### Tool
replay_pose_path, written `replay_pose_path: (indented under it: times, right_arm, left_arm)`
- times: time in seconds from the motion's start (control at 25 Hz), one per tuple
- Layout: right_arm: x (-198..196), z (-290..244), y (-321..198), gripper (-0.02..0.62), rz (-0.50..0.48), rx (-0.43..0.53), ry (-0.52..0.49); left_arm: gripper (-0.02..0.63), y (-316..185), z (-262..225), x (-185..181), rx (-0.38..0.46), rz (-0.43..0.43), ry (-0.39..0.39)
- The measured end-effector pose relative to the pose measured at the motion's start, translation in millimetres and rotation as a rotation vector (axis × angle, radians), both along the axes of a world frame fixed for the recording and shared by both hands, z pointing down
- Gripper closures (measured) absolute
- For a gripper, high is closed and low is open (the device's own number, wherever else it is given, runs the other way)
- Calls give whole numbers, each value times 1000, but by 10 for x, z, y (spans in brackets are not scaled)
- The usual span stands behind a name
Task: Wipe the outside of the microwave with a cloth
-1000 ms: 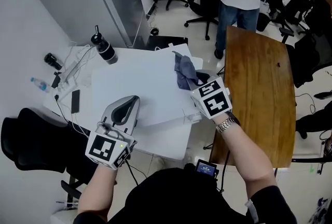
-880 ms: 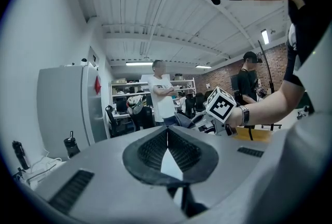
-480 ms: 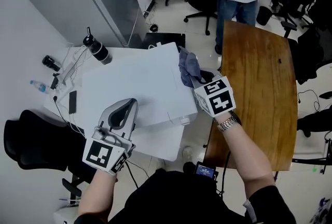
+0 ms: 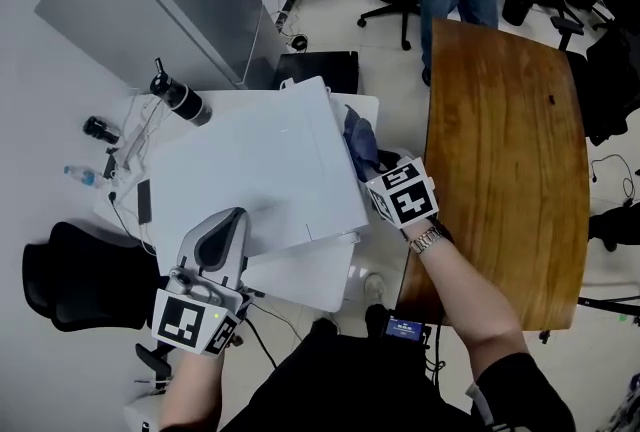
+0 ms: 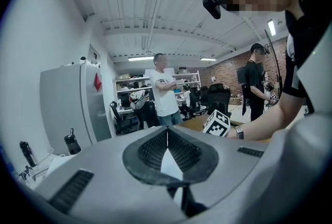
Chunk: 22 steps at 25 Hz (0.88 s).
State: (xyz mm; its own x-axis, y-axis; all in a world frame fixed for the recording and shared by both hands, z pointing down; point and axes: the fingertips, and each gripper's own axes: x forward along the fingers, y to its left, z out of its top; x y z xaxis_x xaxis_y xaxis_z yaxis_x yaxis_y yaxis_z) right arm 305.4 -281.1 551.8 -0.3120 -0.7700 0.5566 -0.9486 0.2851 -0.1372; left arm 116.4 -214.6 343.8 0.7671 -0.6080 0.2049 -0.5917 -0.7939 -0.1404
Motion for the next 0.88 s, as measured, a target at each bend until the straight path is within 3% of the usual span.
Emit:
replay_pose_path:
  times: [0.48, 0.88]
  right_arm:
    - [-11, 881, -63, 532, -15, -144, -27]
    - [30, 1421, 93, 531, 0, -288, -19]
  left_arm:
    - [601, -14, 34, 4, -5, -45, -23]
    - [601, -42, 20, -248, -13, -110, -15]
